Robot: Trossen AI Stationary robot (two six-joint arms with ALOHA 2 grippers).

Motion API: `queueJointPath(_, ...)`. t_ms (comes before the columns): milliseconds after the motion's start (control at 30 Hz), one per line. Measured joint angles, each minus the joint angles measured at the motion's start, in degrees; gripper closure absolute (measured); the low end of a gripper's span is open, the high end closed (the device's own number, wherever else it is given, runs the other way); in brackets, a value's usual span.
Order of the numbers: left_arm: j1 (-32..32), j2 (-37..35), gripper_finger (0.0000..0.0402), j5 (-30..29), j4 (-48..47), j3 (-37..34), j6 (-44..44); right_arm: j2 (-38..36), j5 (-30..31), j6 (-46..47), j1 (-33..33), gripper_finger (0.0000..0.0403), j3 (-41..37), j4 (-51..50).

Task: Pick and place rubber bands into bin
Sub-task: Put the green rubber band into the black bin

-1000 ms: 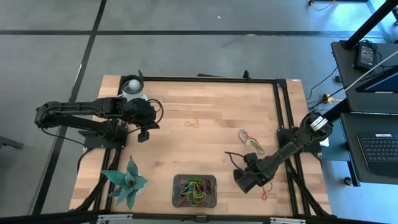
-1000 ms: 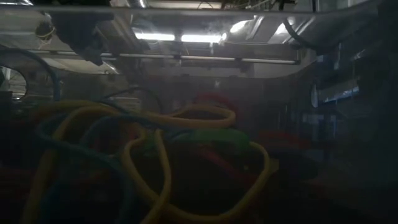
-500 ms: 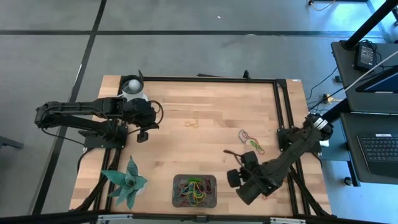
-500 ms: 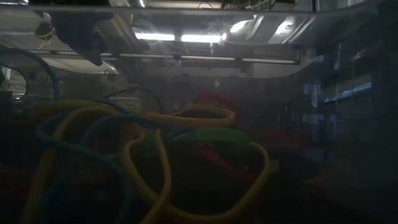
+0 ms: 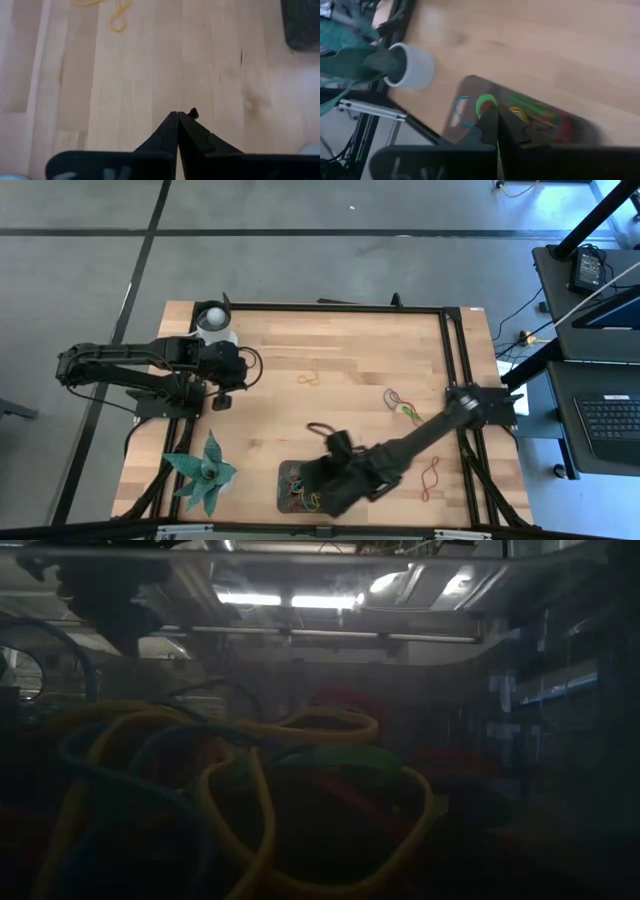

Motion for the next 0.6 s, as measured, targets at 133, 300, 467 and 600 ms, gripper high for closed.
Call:
queueJointPath(133,0.0,0.0,0.0396,0.1,-0.1,0.0,0.6,8.2,-3.2,-1.2,-1.8,0.0403,9.2,2.7)
queueJointPath(300,0.0,0.0,0.0398,0.1,0.0,0.0,1.4,11.1,-11.3,2.2,-2.8,0.0403,4.8,14.6)
queueJointPath(467,0.0,-0.1,0.0399,0.2,0.0,0.0,2.0,14.2,-16.2,8.9,-2.7,0.0403,4.7,8.8)
queueJointPath(600,0.0,-0.1,0.0396,0.2,0.0,0.0,2.3,15.0,-16.6,11.3,-2.7,0.0403,4.6,6.3)
